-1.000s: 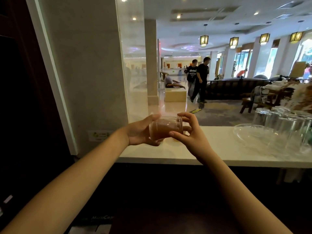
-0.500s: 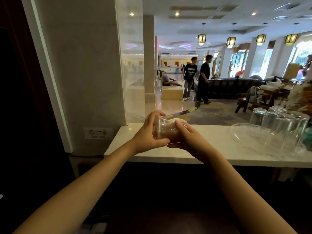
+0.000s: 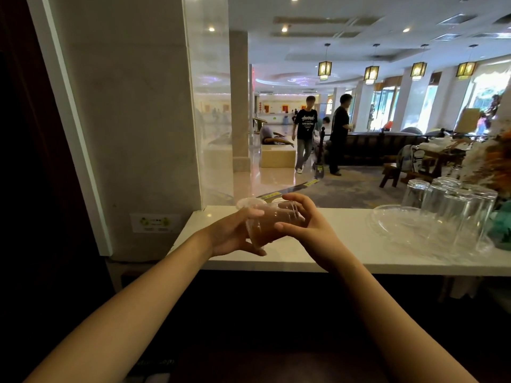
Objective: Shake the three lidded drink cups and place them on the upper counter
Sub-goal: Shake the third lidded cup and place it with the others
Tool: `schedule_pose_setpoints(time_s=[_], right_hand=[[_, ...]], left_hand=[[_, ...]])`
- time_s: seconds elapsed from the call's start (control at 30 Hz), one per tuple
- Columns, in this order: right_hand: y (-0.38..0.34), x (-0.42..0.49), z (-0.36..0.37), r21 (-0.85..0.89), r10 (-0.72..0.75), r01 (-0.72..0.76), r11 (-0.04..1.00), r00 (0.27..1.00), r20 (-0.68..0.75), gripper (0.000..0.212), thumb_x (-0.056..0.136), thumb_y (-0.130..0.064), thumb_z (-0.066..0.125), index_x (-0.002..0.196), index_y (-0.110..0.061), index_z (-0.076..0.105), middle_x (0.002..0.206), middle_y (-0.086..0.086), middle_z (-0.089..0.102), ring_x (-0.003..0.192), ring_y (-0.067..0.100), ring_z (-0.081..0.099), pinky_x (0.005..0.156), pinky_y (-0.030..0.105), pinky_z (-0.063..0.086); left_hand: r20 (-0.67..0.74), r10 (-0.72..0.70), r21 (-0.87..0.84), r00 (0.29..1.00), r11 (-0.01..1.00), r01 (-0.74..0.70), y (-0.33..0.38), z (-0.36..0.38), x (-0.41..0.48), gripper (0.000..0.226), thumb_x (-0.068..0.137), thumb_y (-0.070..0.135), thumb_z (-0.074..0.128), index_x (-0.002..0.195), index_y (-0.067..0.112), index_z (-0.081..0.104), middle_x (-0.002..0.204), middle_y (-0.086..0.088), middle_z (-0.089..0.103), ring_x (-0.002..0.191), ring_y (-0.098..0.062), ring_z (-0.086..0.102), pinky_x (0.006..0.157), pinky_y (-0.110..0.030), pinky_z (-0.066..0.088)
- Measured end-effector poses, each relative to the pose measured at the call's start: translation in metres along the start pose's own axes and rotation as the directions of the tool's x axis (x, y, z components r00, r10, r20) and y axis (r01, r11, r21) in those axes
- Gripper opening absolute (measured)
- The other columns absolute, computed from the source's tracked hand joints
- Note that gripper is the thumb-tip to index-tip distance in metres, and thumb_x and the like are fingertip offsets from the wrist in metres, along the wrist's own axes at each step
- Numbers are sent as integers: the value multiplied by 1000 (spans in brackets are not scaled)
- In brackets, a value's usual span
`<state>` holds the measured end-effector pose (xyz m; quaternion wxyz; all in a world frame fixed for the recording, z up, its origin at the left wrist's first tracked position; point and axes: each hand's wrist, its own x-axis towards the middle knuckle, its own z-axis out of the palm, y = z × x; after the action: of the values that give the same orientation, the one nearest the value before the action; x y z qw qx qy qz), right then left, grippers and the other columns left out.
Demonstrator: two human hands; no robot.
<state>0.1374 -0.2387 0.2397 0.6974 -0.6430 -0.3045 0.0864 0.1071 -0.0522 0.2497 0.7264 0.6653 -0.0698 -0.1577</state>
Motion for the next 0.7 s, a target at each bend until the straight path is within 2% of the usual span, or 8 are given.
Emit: schedule_pose_setpoints(time_s=[0.1,0.17,0.27,0.37,0.47,0.57,0.6,0.7], right_hand=[[1,1,-7,48,33,-34,998,999,22,59,77,1,70,121,-32,48,123,4,52,113,25,57,89,33,54],[2,2,-12,92,98,-101,991,994,46,60,81,-4,67,129,-27,41,123,5,53,113,24,57,91,33,52],[3,4,-13,125,196,-202,971,979,61,44,91,-30,56,132,-22,42,128,8,53,114,23,58,90,32,54],[6,7,-10,56,287,-289,956,957,30,43,91,-47,48,127,-22,46,122,9,60,107,24,64,86,33,55],[6,9,-8,61,320,-319,946,948,3,40,91,-42,53,124,-23,44,117,9,60,99,24,67,78,32,58],[9,8,-12,139,296,-296,945,955,20,43,89,-30,59,128,-17,44,122,11,55,104,28,63,79,35,59],[9,7,-13,158,280,-280,947,960,23,44,88,-26,61,128,-16,45,123,12,54,105,29,62,77,34,59],[15,4,-14,192,222,-222,956,975,19,43,85,-11,64,125,-14,47,121,15,55,104,29,62,73,32,60]], left_hand=[[-70,64,58,996,997,-60,-4,4,6,87,56,44,72,133,27,35,126,-11,45,106,-28,51,69,-34,57],[-112,126,154,986,982,-108,-6,8,8,77,67,41,64,133,25,28,127,-9,43,107,-28,50,71,-33,56],[-157,255,333,954,923,-192,-8,14,7,66,71,34,59,127,20,28,116,-3,43,97,-21,54,63,-25,56],[-170,403,530,899,807,-261,-12,18,7,61,71,26,67,119,23,29,115,-5,41,91,-16,56,58,-19,55],[-146,489,662,860,694,-282,-17,19,8,62,75,13,72,117,28,29,119,-2,34,94,-18,54,58,-18,55],[-91,531,738,843,604,-300,-24,12,9,67,70,23,74,118,32,29,127,1,31,112,-18,46,71,-16,54],[-76,513,729,855,614,-304,-24,10,9,68,70,24,75,120,32,28,129,1,31,114,-18,46,75,-16,54],[-100,410,603,906,750,-273,-16,7,10,62,81,24,68,126,31,26,131,-1,34,107,-11,50,75,-12,51]])
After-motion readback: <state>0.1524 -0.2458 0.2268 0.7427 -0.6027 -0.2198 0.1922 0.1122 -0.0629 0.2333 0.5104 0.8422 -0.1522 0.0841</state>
